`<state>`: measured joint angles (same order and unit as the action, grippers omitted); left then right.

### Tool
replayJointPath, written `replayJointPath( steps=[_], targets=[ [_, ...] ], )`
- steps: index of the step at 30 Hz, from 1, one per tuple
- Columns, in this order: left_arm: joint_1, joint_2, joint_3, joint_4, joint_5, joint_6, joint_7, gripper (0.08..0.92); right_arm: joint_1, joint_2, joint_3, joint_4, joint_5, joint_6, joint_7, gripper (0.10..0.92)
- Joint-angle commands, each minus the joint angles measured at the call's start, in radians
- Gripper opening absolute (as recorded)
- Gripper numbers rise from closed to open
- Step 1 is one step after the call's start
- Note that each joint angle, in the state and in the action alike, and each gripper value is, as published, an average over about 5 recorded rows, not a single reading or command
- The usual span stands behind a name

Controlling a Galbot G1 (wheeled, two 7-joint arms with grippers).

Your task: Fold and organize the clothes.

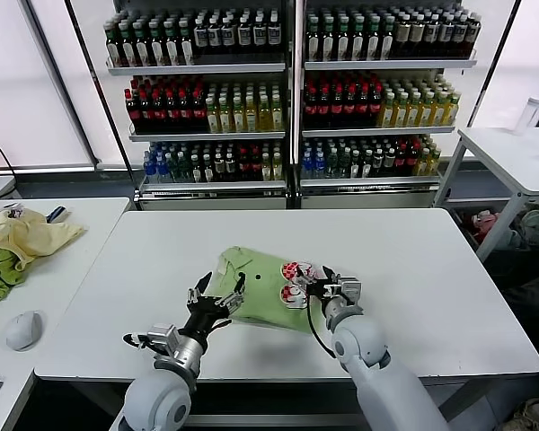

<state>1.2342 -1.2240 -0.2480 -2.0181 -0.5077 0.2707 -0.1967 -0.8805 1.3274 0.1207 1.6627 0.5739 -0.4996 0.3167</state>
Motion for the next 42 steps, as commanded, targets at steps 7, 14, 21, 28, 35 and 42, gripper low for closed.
replayJointPath(
  steps=[7,14,21,28,35,42],
  targets=[
    [0.046,0.020,-0.056,-0.017,0.000,-0.015,-0.008,0.823,0.028,0.041,-0.019,-0.087,0.054,-0.017,0.094,0.492],
    [0.041,0.019,-0.052,-0.008,0.002,-0.019,-0.012,0.823,0.050,0.025,-0.026,-0.107,0.060,-0.016,0.064,0.293],
    [0.038,0.024,-0.051,-0.009,0.002,-0.020,-0.013,0.823,0.118,-0.036,-0.024,-0.181,-0.087,0.017,-0.076,0.138],
    [0.034,0.024,-0.043,-0.011,0.010,-0.020,-0.012,0.823,0.261,-0.100,-0.027,-0.303,-0.202,0.050,-0.282,0.129],
    [0.035,0.021,-0.034,-0.008,0.039,-0.024,-0.011,0.823,0.348,-0.106,-0.042,-0.416,-0.329,0.166,-0.405,0.129],
    [0.050,0.021,-0.039,-0.022,0.085,-0.040,-0.010,0.823,0.187,-0.109,0.034,-0.260,-0.384,0.295,-0.249,0.181]
  ],
)
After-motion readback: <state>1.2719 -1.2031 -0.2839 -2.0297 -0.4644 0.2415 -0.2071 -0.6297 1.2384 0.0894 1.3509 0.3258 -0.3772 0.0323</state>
